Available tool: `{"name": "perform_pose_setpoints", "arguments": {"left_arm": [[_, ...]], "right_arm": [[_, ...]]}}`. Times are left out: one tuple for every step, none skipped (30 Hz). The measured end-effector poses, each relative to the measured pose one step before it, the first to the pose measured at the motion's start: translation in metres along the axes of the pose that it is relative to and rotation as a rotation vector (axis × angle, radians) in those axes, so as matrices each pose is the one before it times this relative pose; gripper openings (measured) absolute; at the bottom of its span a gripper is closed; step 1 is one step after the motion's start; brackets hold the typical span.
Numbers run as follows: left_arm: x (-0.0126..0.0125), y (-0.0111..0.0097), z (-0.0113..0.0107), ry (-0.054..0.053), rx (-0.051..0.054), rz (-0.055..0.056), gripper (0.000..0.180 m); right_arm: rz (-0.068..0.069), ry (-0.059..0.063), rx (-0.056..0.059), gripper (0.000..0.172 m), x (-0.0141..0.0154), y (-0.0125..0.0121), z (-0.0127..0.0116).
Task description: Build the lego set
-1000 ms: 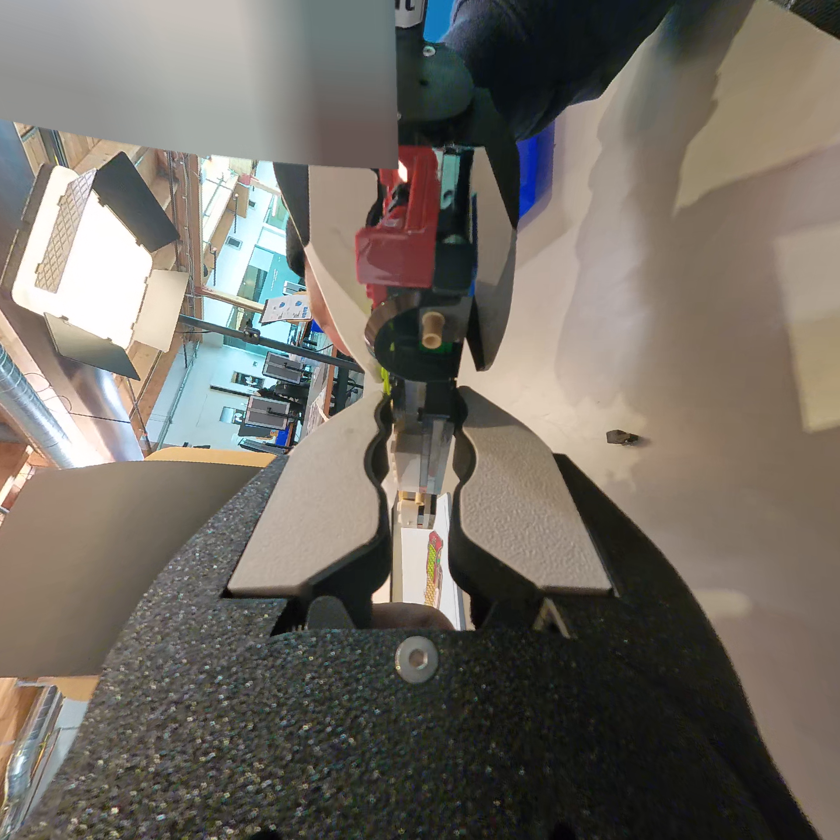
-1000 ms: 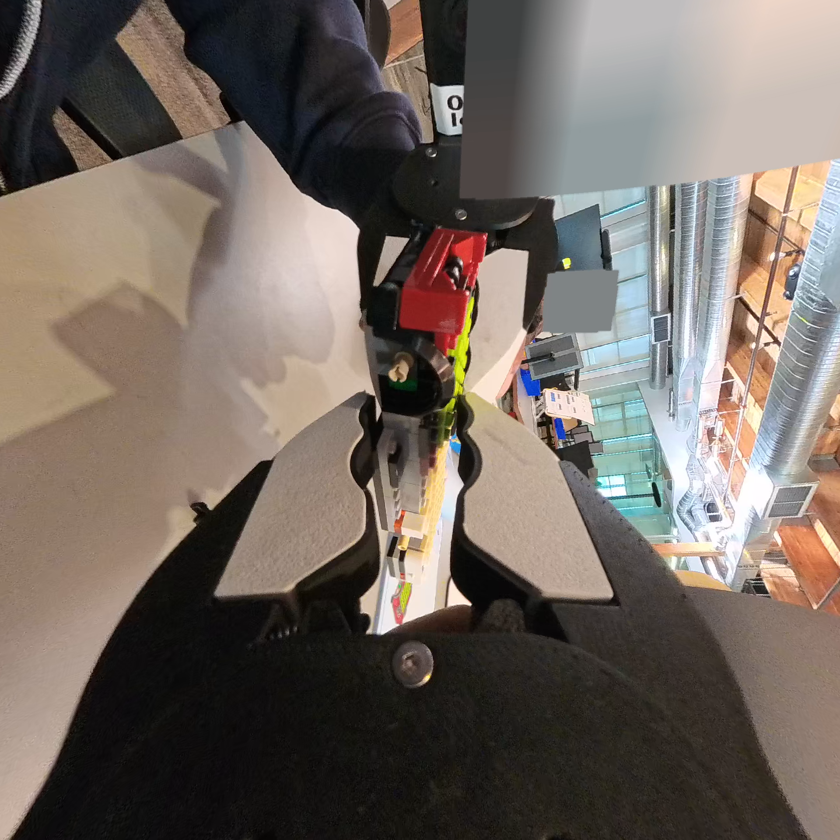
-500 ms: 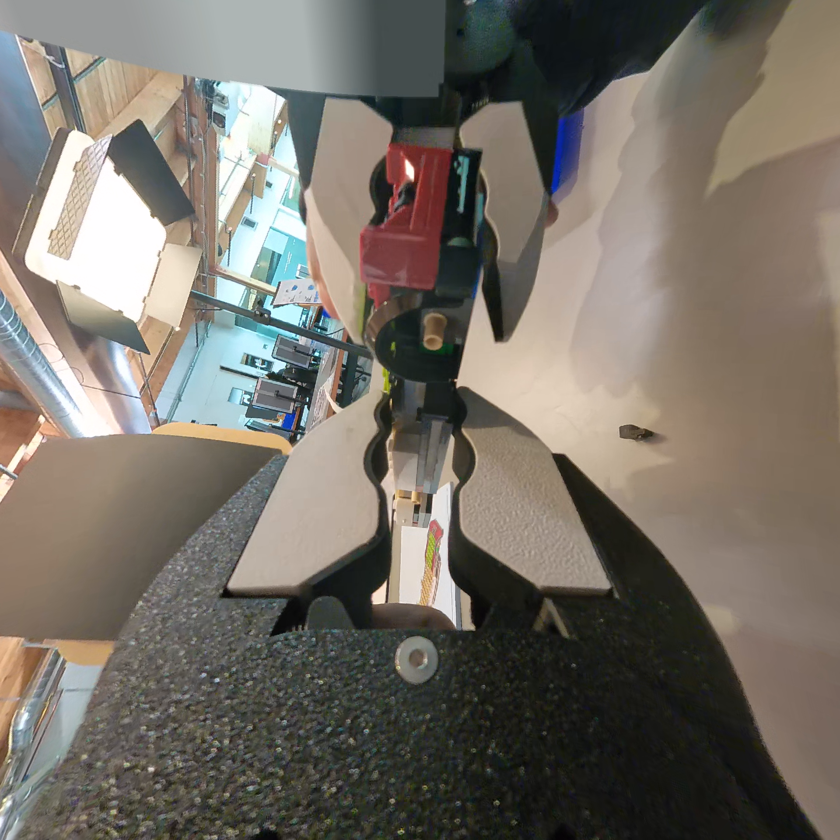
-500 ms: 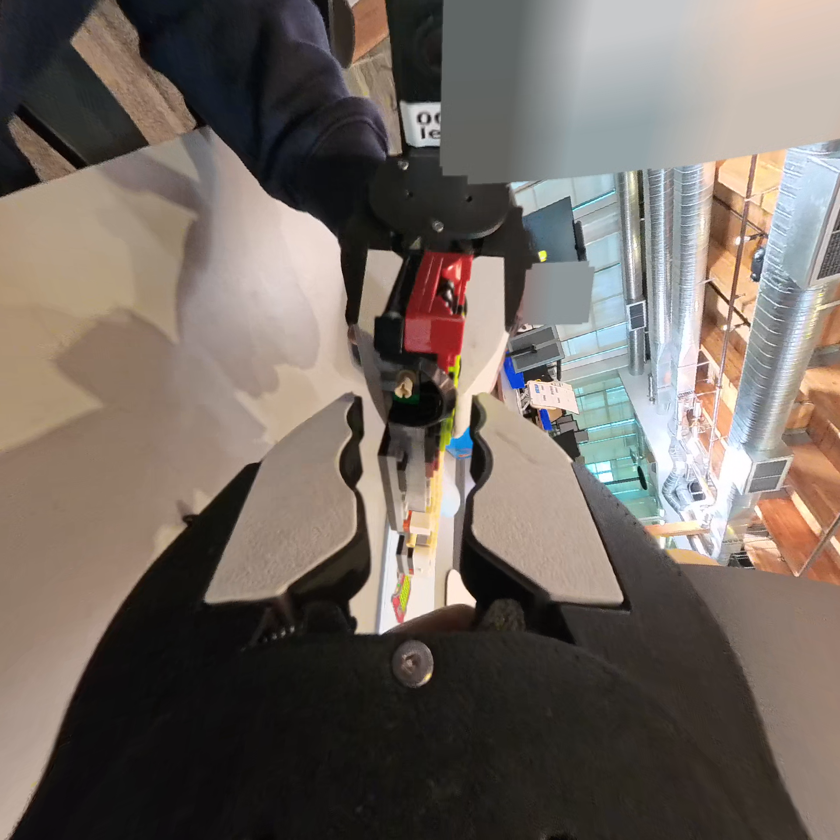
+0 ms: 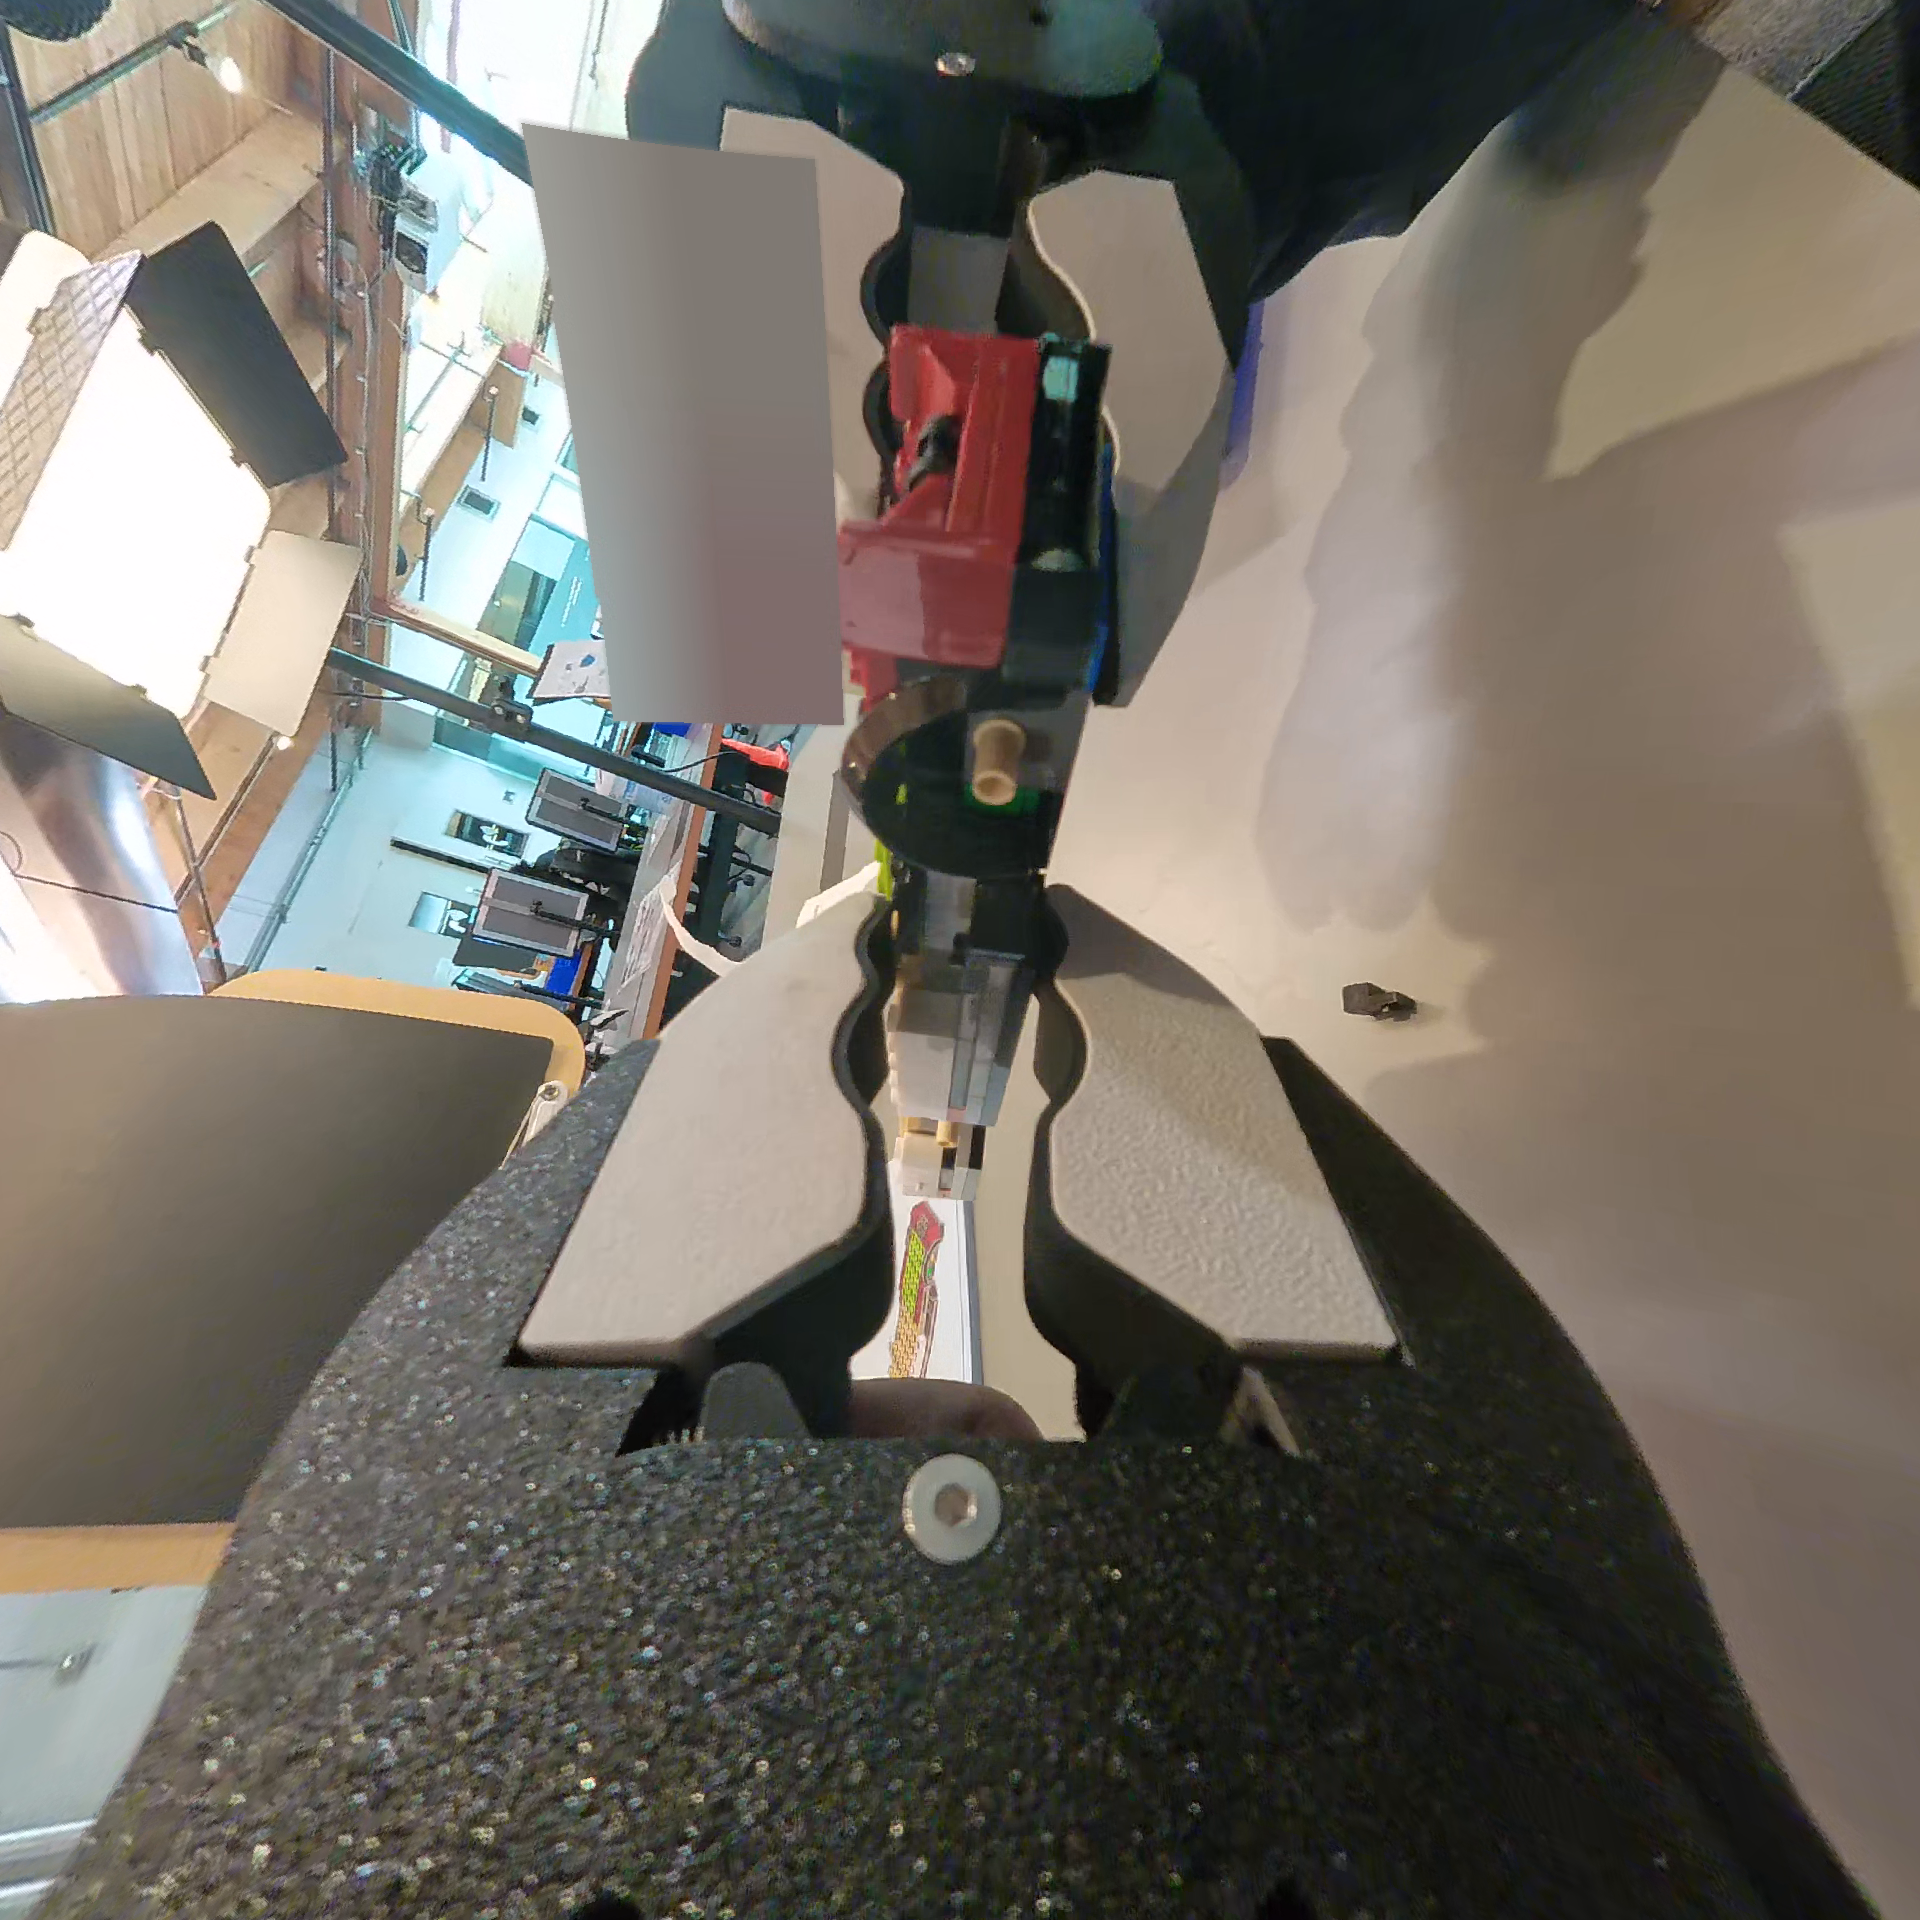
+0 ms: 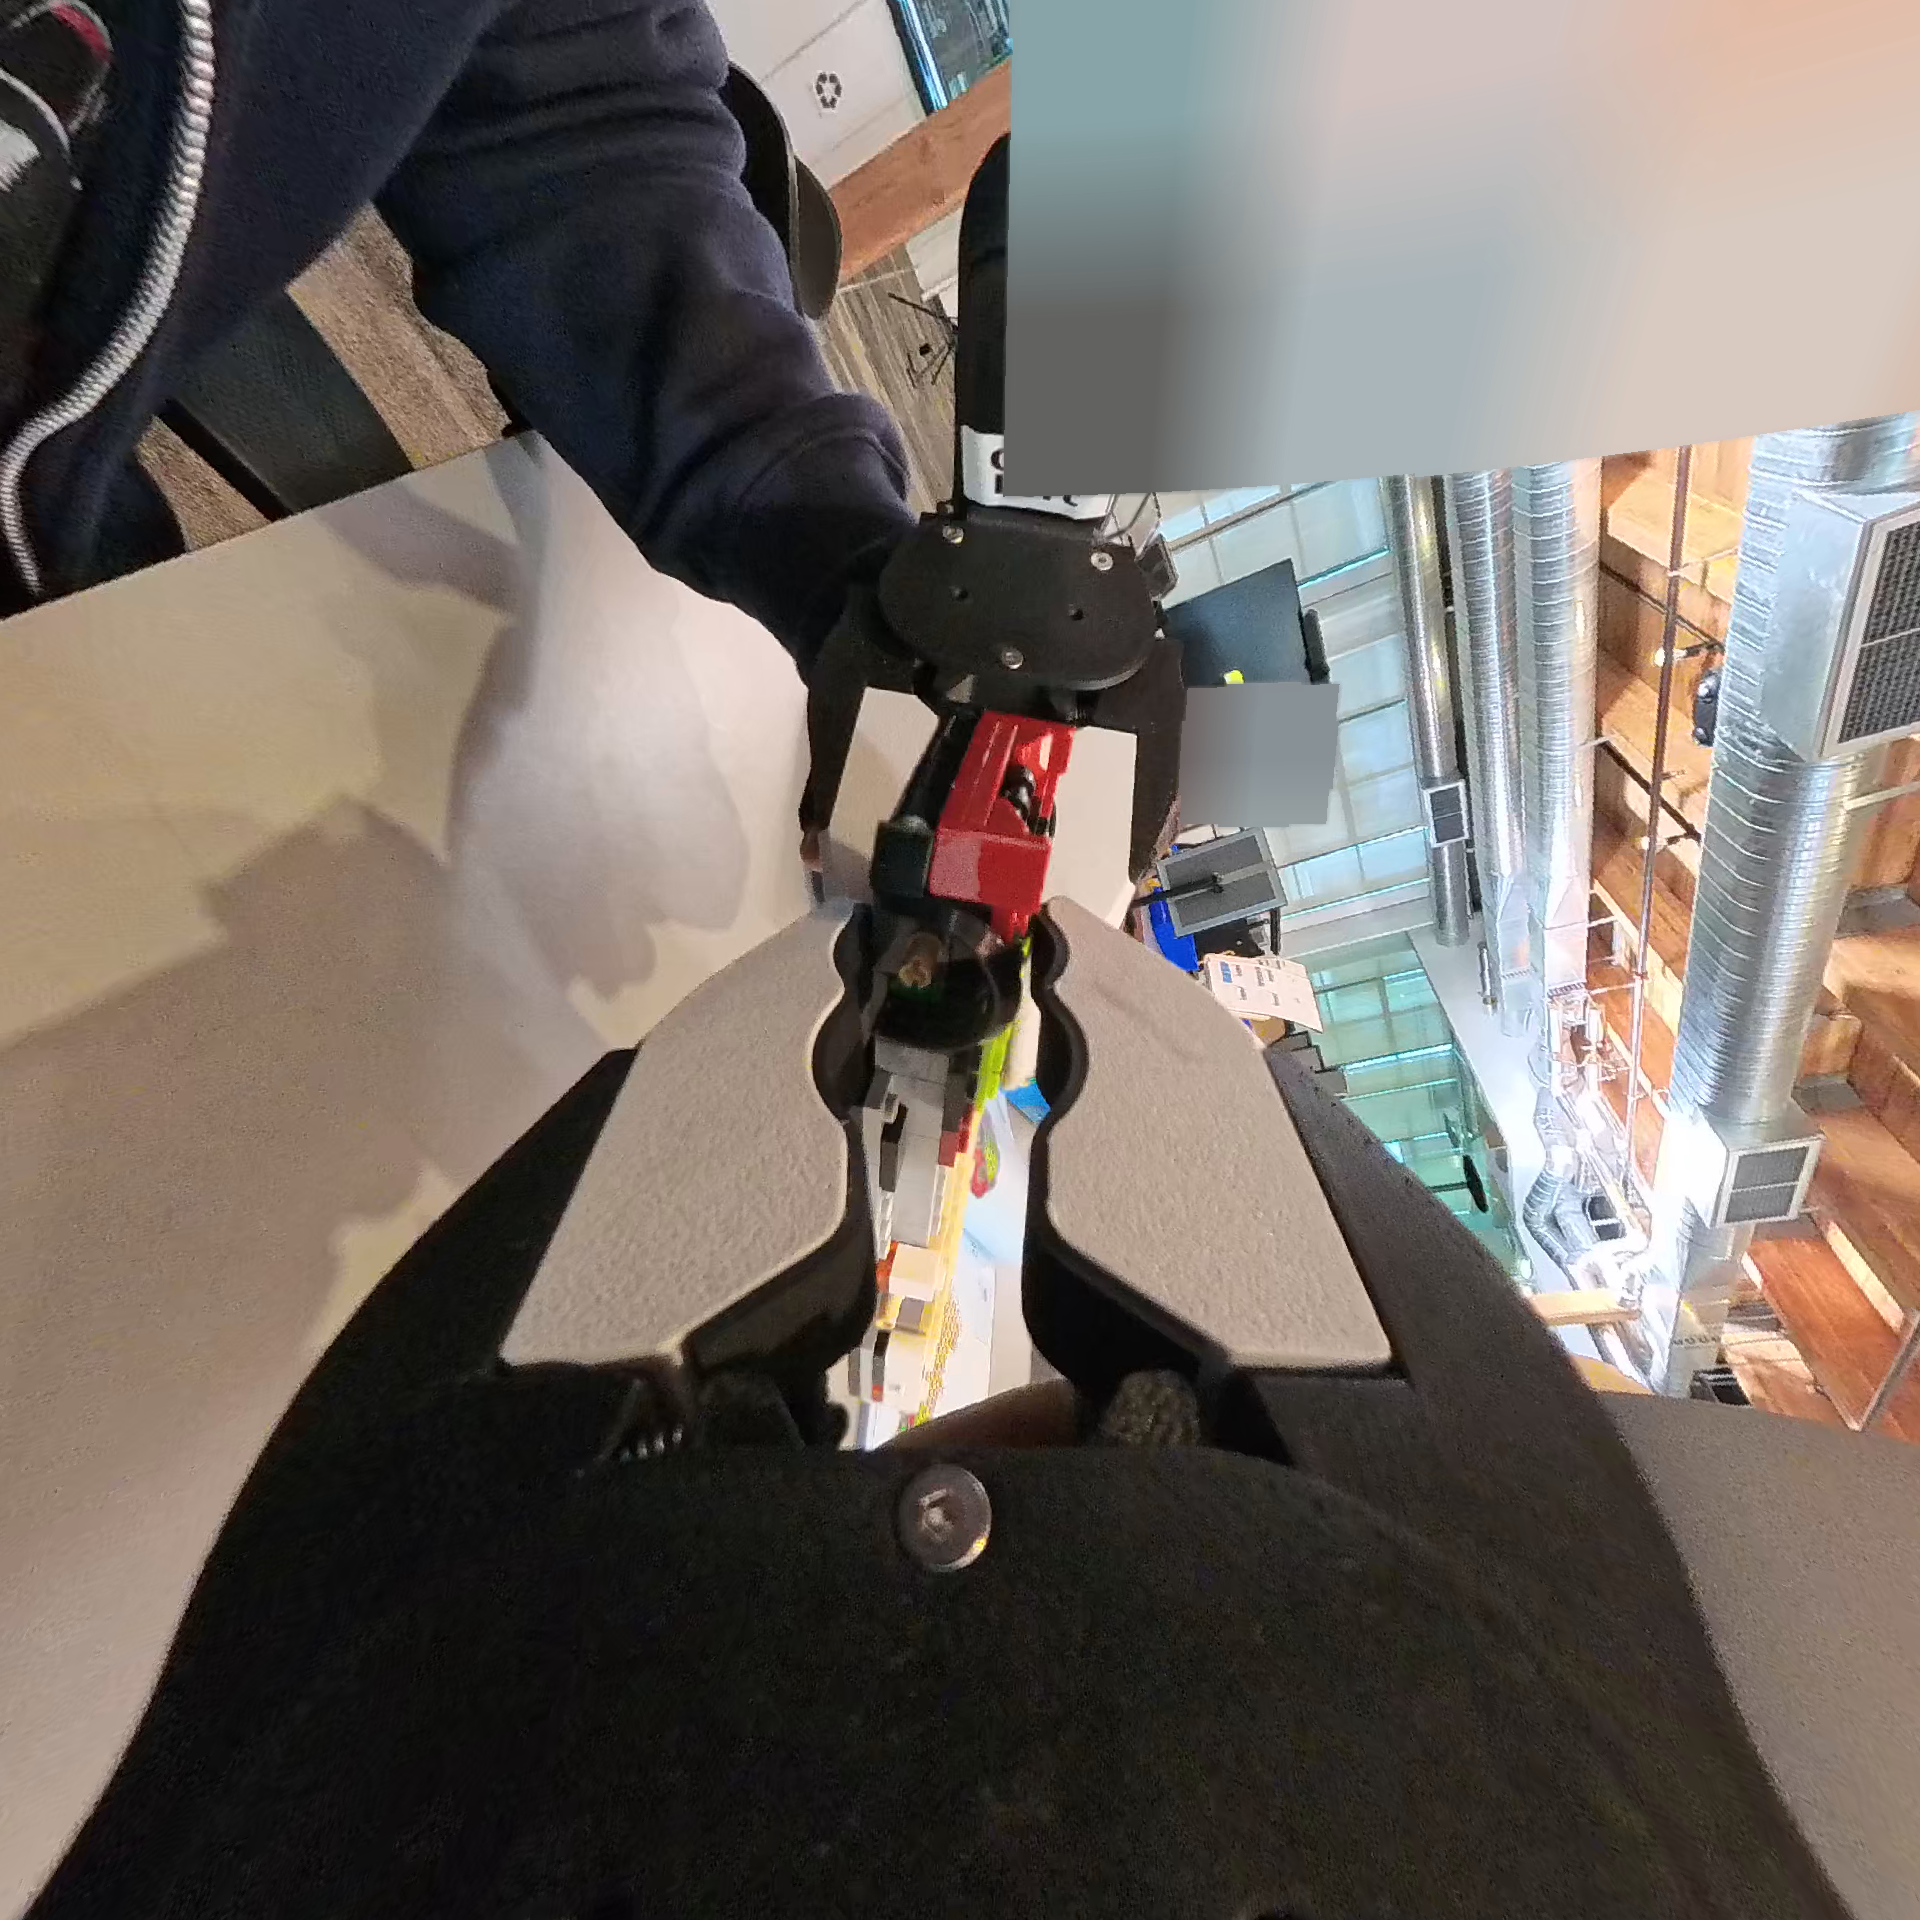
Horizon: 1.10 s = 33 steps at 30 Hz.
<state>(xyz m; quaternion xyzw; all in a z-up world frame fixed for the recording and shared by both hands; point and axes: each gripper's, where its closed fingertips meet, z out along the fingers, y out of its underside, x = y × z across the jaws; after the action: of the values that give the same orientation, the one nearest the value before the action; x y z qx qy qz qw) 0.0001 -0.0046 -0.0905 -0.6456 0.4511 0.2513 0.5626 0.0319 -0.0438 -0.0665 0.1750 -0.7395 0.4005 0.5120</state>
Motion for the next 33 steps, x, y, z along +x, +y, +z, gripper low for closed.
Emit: {"name": "perform_pose_setpoints", "arguments": {"left_arm": [[-0.0002, -0.0002, 0.00014, 0.0003, -0.0005, 0.0014, 0.025], [-0.00037, -0.00015, 0.00007, 0.0002, -0.0003, 0.0001, 0.025], [-0.00024, 0.00016, 0.00016, 0.0011, -0.0006, 0.0005, 0.025], [-0.00009, 0.00041, 0.00027, 0.0022, -0.0021, 0.0008, 0.025], [-0.00008, -0.00004, 0.00026, 0.0011, 0.0, 0.0007, 0.025], [-0.00002, 0.0, 0.00031, 0.0006, -0.0002, 0.0021, 0.025], [0.00007, -0.00025, 0.00032, 0.0017, 0.0003, 0.001, 0.025], [0.0003, -0.00069, 0.00014, 0.0036, 0.0031, -0.0017, 0.025], [0.00029, -0.00031, 0.00016, 0.0032, 0.0017, -0.001, 0.025], [0.00031, -0.0001, 0.00022, 0.0022, 0.0002, -0.0007, 0.025], [0.0, 0.0005, 0.00035, -0.0014, -0.0024, 0.0022, 0.025], [0.00014, 0.00061, 0.00039, -0.0014, -0.0026, 0.0025, 0.025], [-0.0003, 0.00054, 0.00019, -0.0045, -0.0015, 0.0003, 0.025], [-0.00065, 0.00041, -0.00001, -0.0065, -0.0007, -0.0006, 0.025], [-0.00097, 0.00037, -0.00021, -0.0082, -0.0031, 0.0039, 0.025], [-0.00158, 0.00118, -0.00028, -0.0139, -0.0098, 0.0075, 0.025], [-0.00177, 0.00233, -0.00049, -0.0161, -0.016, 0.0089, 0.025], [-0.00181, 0.00281, -0.00062, -0.0173, -0.0171, 0.0113, 0.025], [-0.00203, 0.00276, -0.0009, -0.0178, -0.0189, 0.0066, 0.025], [-0.00264, 0.00282, -0.00095, -0.0213, -0.0213, 0.0053, 0.025], [-0.00352, 0.00352, -0.00081, -0.0261, -0.0303, 0.0047, 0.025], [-0.00363, 0.00364, -0.00097, -0.0274, -0.0343, 0.0108, 0.025], [-0.00298, 0.00379, -0.00081, -0.0241, -0.0373, 0.0201, 0.025], [-0.00245, 0.00393, -0.00056, -0.0218, -0.0431, 0.0284, 0.024], [-0.00287, 0.00427, -0.00013, -0.0241, -0.0508, 0.0309, 0.024], [-0.00215, 0.00397, 0.00021, -0.0186, -0.0502, 0.0354, 0.024], [-0.00114, 0.00353, 0.00044, -0.0113, -0.0486, 0.0389, 0.025], [-0.00112, 0.00291, 0.00048, -0.0119, -0.0463, 0.0423, 0.024], [-0.00085, 0.00268, 0.00063, -0.009, -0.0455, 0.0403, 0.024], [-0.00007, 0.00207, 0.00058, 0.0009, -0.0382, 0.0279, 0.024], [-0.00002, 0.00136, 0.00039, 0.0035, -0.0289, 0.0107, 0.024], [-0.00051, 0.00093, -0.00019, 0.0021, -0.0206, 0.0013, 0.024], [-0.00072, 0.00063, -0.0006, 0.0012, -0.0147, -0.0004, 0.024]], "right_arm": [[-0.0016, -0.0022, 0.0028, 0.028, 0.00005, -0.00026, -0.00007], [-0.0032, -0.0003, 0.0011, 0.028, 0.00026, -0.00013, -0.00015], [-0.0029, 0.0004, -0.0003, 0.028, 0.00019, 0.00015, -0.00009], [-0.0006, -0.0009, -0.0018, 0.028, 0.00011, 0.00038, -0.0001], [-0.004, -0.0014, -0.0012, 0.028, -0.00007, 0.00023, -0.00005], [-0.0037, -0.002, 0.0001, 0.028, -0.00001, 0.00005, -0.00021], [0.0, -0.0029, 0.0018, 0.028, -0.00011, -0.00024, -0.00021], [0.0007, -0.002, 0.0032, 0.028, 0.00002, -0.00046, -0.00027], [0.0005, -0.0024, 0.0023, 0.028, -0.00012, -0.00037, -0.00024], [-0.001, -0.0025, -0.0005, 0.028, -0.00021, -0.00005, -0.00011], [-0.0042, -0.0012, -0.0031, 0.028, -0.0003, 0.00031, 0.00002], [-0.0014, -0.0008, -0.005, 0.028, -0.00015, 0.00061, 0.00011], [0.0041, 0.0012, -0.006, 0.028, 0.00019, 0.00056, 0.00009], [0.007, 0.005, -0.0067, 0.028, 0.00056, 0.0006, 0.00002], [0.0029, 0.0075, -0.0074, 0.028, 0.00088, 0.00081, -0.00012], [-0.0006, 0.0101, -0.0123, 0.028, 0.00132, 0.00151, -0.00031], [0.0034, 0.0091, -0.0166, 0.029, 0.00152, 0.00218, -0.00052], [0.0107, 0.0006, -0.0153, 0.035, 0.00064, 0.00201, -0.00119], [0.0148, 0.0006, -0.016, 0.039, 0.0009, 0.00174, -0.00157], [0.0155, 0.0059, -0.0216, 0.041, 0.00135, 0.00215, -0.00161], [0.0166, 0.0008, -0.0323, 0.044, 0.00045, 0.00309, -0.00156], [0.0159, 0.0036, -0.0406, 0.048, 0.00059, 0.00364, -0.00129], [0.012, 0.009, -0.0409, 0.051, 0.00062, 0.00311, -0.0013], [0.0089, 0.0133, -0.037, 0.054, 0.00099, 0.00203, -0.00108], [0.0083, 0.016, -0.0314, 0.055, 0.00126, 0.00089, -0.00076], [0.0059, 0.0113, -0.0268, 0.056, 0.0005, -0.00009, -0.00006], [-0.0015, 0.0155, -0.0262, 0.055, 0.00096, -0.00015, 0.00063], [-0.0121, 0.0148, -0.0281, 0.055, 0.00037, 0.00005, 0.00131], [-0.0192, 0.0171, -0.0326, 0.054, 0.00042, 0.00085, 0.00207], [-0.023, 0.0194, -0.0351, 0.053, 0.00051, 0.00166, 0.00255], [-0.025, 0.0149, -0.0304, 0.052, -0.00018, 0.00176, 0.00248], [-0.02, 0.0169, -0.0247, 0.051, 0.00026, 0.00154, 0.00222], [-0.0119, 0.0173, -0.0183, 0.048, 0.00075, 0.00132, 0.00181]]}}
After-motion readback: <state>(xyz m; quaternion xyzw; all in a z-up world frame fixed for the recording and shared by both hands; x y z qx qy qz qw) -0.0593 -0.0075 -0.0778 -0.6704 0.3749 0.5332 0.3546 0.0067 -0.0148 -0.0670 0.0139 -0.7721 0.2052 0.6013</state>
